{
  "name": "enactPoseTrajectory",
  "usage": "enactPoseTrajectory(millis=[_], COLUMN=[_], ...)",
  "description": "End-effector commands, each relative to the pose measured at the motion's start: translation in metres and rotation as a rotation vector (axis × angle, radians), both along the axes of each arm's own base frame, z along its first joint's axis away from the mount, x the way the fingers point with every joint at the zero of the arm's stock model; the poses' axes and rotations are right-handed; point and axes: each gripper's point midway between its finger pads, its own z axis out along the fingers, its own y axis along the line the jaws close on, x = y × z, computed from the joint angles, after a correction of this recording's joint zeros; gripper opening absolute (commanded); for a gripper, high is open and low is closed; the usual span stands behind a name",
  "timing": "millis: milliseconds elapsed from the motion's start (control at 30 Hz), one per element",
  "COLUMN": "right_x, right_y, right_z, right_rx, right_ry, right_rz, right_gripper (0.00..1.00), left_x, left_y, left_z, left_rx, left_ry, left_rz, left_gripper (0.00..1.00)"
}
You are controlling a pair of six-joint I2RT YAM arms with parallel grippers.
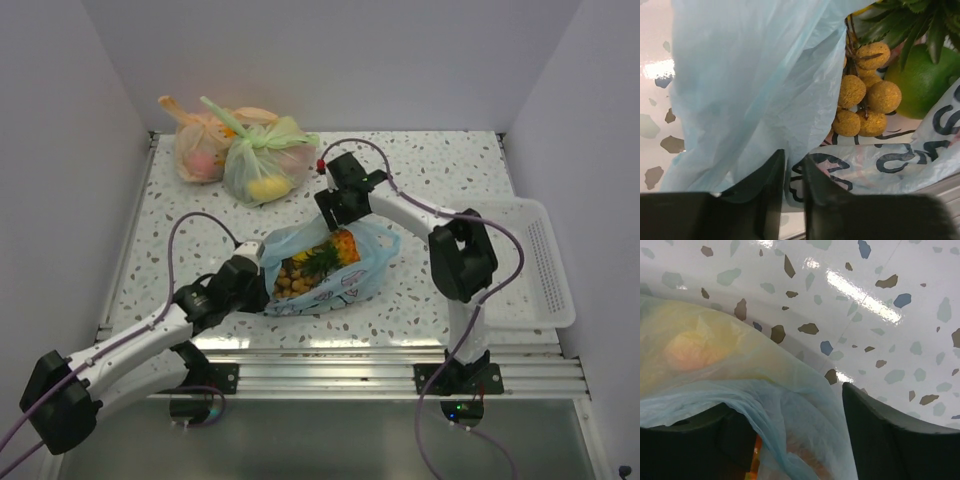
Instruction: Untie the knot of the plastic bag and take out the fruit
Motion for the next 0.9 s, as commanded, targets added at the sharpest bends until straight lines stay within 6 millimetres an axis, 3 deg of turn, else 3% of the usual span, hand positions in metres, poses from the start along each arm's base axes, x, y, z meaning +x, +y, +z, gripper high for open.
enactPoseTrajectory(millis=[0,33,100,200,300,400,467,533,567,667,700,767,867], right_x=[-0.004,-0.009,-0.019,-0.038,-0.062,-0.092,-0.109,-0.128,-0.135,-0.145,-0.154,-0.162,-0.173], right_y=[0.005,0.004,0.000,-0.005,-0.010,-0.011,-0.003,-0.003,-0.004,-0.009,-0.015,-0.022,-0.033], right_z=[0.057,0.078,0.092,0.128,0.157,0.172,0.176,0.161,0.142,0.114,0.089,0.057,0.020], right_rx=[0.092,0.112,0.108,0.118,0.117,0.149,0.212,0.269,0.270,0.277,0.252,0.227,0.166], right_ry=[-0.078,-0.113,-0.136,-0.212,-0.286,-0.329,-0.330,-0.274,-0.235,-0.185,-0.138,-0.097,-0.031], right_rz=[0.025,0.036,0.053,0.070,0.072,0.061,0.079,0.067,0.067,0.026,0.010,-0.004,-0.024], right_gripper=[0.70,0.78,0.83,0.88,0.88,0.88,0.82,0.71,0.68,0.61,0.60,0.58,0.51], left_x=[0.009,0.010,0.012,0.013,0.012,0.013,0.014,0.015,0.016,0.018,0.019,0.021,0.026], left_y=[-0.009,-0.009,-0.011,-0.014,-0.017,-0.019,-0.019,-0.017,-0.017,-0.018,-0.018,-0.018,-0.016], left_z=[0.027,0.031,0.038,0.048,0.059,0.069,0.076,0.078,0.082,0.086,0.087,0.092,0.101], left_rx=[-0.067,-0.074,-0.086,-0.107,-0.134,-0.152,-0.157,-0.149,-0.150,-0.155,-0.161,-0.169,-0.173], left_ry=[-0.074,-0.088,-0.109,-0.125,-0.132,-0.146,-0.156,-0.155,-0.162,-0.165,-0.165,-0.177,-0.205], left_rz=[0.001,0.003,-0.002,-0.008,-0.016,-0.017,-0.013,-0.008,-0.005,0.012,0.018,0.027,0.049], left_gripper=[0.28,0.33,0.45,0.56,0.59,0.60,0.60,0.60,0.61,0.61,0.61,0.61,0.61])
